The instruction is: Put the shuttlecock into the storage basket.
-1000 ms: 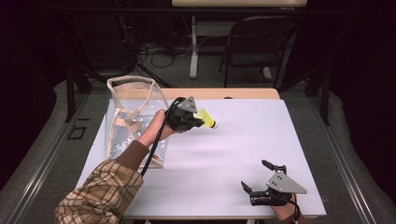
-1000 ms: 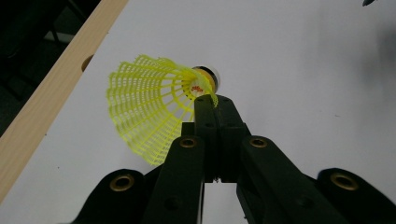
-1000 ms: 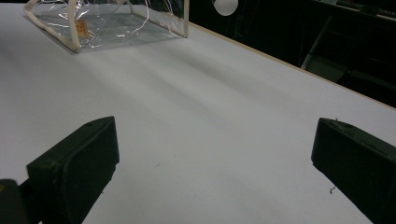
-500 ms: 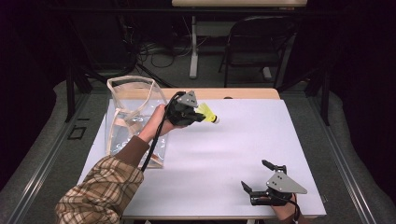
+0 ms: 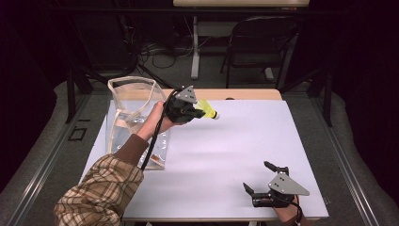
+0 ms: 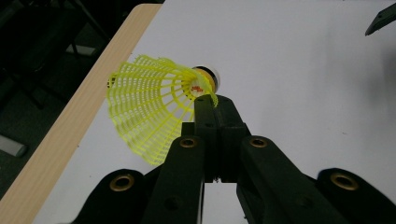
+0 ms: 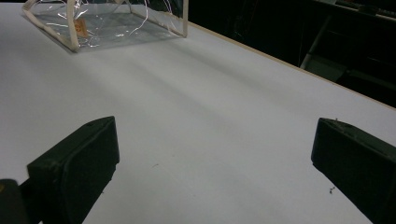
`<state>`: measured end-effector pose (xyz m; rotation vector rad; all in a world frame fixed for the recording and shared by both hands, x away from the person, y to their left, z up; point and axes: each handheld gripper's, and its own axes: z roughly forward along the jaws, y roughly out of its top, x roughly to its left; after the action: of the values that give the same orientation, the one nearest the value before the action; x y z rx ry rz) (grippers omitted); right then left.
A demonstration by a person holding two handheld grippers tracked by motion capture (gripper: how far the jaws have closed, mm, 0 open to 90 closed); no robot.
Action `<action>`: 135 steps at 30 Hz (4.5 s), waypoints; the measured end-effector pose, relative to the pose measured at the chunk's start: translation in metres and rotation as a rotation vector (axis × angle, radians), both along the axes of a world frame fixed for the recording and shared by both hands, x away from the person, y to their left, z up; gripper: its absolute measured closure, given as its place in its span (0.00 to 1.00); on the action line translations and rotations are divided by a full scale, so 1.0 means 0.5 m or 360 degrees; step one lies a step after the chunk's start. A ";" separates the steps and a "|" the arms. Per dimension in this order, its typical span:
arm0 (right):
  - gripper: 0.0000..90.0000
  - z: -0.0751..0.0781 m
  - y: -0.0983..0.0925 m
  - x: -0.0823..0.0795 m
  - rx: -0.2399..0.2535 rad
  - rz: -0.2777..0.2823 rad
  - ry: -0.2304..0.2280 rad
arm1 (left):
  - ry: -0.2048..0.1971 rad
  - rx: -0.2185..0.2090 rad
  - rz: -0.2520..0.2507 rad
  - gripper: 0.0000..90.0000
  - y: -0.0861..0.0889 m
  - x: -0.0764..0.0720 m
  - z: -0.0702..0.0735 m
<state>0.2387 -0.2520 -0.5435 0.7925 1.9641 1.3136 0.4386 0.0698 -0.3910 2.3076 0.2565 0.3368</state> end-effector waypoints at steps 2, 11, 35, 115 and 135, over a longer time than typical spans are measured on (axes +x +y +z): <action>0.00 0.000 0.000 0.000 0.0000 0.0001 0.0000 | -0.0001 -0.0008 0.0008 1.00 0.002 0.001 0.002; 0.00 0.000 0.000 0.000 0.0001 0.0000 -0.0001 | -0.0013 -0.0018 0.0036 1.00 0.016 0.006 0.010; 0.01 0.000 0.001 0.000 0.0003 0.0001 0.0006 | -0.0049 -0.0074 0.0125 1.00 0.059 0.018 0.035; 0.01 -0.001 0.001 0.002 -0.0001 0.0001 0.0012 | -0.0185 -0.0284 0.0371 1.00 0.171 0.046 0.102; 0.01 -0.001 0.002 0.002 -0.0009 0.0002 0.0018 | -0.0219 -0.0346 0.0462 1.00 0.218 0.044 0.118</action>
<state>0.2397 -0.2510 -0.5441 0.7975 1.9764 1.3068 0.4608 0.1789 -0.3323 2.0240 0.5336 0.5817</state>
